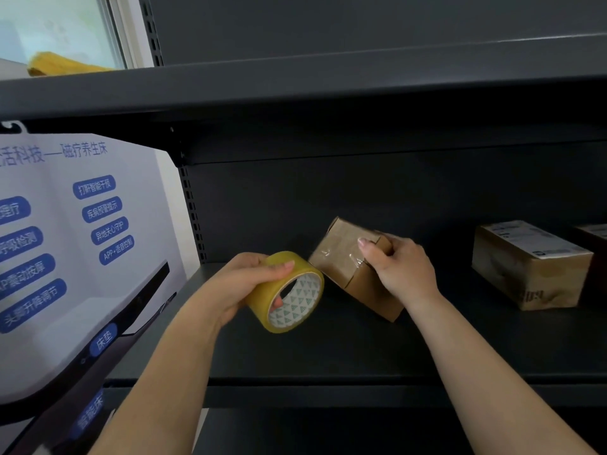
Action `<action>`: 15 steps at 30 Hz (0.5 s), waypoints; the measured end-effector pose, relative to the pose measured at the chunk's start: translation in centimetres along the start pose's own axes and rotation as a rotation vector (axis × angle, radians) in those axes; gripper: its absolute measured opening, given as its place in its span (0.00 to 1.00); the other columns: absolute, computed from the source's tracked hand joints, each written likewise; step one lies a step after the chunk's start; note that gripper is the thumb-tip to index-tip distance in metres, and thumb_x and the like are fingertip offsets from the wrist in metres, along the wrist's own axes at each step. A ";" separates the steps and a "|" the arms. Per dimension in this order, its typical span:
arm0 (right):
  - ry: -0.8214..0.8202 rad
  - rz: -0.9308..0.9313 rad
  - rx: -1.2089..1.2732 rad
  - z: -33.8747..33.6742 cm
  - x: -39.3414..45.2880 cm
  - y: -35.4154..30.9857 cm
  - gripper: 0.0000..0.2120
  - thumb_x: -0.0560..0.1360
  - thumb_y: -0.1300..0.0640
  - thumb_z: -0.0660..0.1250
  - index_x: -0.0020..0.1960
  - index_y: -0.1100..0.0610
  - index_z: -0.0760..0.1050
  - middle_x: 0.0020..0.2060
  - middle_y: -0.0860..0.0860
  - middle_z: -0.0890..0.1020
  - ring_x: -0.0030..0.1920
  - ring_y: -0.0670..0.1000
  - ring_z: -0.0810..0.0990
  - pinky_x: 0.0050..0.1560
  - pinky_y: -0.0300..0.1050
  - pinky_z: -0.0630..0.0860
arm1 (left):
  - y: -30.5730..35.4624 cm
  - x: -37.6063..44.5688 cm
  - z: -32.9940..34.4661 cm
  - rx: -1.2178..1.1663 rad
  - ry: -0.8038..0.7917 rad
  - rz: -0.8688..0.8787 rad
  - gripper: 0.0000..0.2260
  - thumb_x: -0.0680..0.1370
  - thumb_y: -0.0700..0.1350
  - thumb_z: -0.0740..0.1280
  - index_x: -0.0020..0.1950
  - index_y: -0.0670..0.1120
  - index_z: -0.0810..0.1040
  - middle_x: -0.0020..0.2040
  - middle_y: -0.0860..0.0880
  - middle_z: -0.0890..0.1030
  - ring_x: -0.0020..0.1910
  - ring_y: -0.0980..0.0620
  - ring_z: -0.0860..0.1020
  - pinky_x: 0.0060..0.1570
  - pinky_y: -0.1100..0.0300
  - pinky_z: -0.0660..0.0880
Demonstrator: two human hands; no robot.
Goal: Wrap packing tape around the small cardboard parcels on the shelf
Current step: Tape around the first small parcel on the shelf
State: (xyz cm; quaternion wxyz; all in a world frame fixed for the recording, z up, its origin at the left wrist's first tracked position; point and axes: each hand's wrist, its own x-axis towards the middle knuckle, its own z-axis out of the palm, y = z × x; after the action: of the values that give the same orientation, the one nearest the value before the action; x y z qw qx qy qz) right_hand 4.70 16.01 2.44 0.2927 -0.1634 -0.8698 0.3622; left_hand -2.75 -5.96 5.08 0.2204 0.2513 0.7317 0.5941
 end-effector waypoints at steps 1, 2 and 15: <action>0.005 0.018 0.009 0.0 0.1 0.1 0.15 0.74 0.38 0.60 0.41 0.48 0.75 0.40 0.46 0.80 0.45 0.50 0.78 0.49 0.49 0.74 | 0.0 0.1 0.1 0.027 0.001 -0.013 0.13 0.66 0.49 0.69 0.43 0.42 0.78 0.24 0.50 0.80 0.22 0.56 0.77 0.27 0.64 0.77; 0.026 0.071 0.062 -0.2 0.2 0.3 0.16 0.73 0.37 0.60 0.42 0.49 0.76 0.41 0.48 0.80 0.46 0.50 0.78 0.50 0.49 0.73 | -0.2 0.4 0.3 0.078 0.012 -0.032 0.14 0.65 0.50 0.71 0.42 0.42 0.78 0.24 0.50 0.80 0.22 0.56 0.77 0.28 0.62 0.77; 0.175 -0.040 0.279 -0.1 0.4 0.8 0.13 0.80 0.55 0.56 0.62 0.53 0.74 0.58 0.48 0.77 0.60 0.46 0.74 0.62 0.44 0.70 | -0.7 -0.1 2.7 0.210 0.075 -0.131 0.13 0.71 0.53 0.71 0.42 0.43 0.80 0.31 0.48 0.82 0.25 0.56 0.79 0.25 0.65 0.74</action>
State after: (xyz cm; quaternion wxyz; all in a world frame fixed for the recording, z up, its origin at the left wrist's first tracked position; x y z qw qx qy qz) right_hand 4.53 16.80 2.06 0.3944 -0.1346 -0.7853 0.4578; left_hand -1.10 -4.08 3.88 0.2040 0.2023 0.8123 0.5076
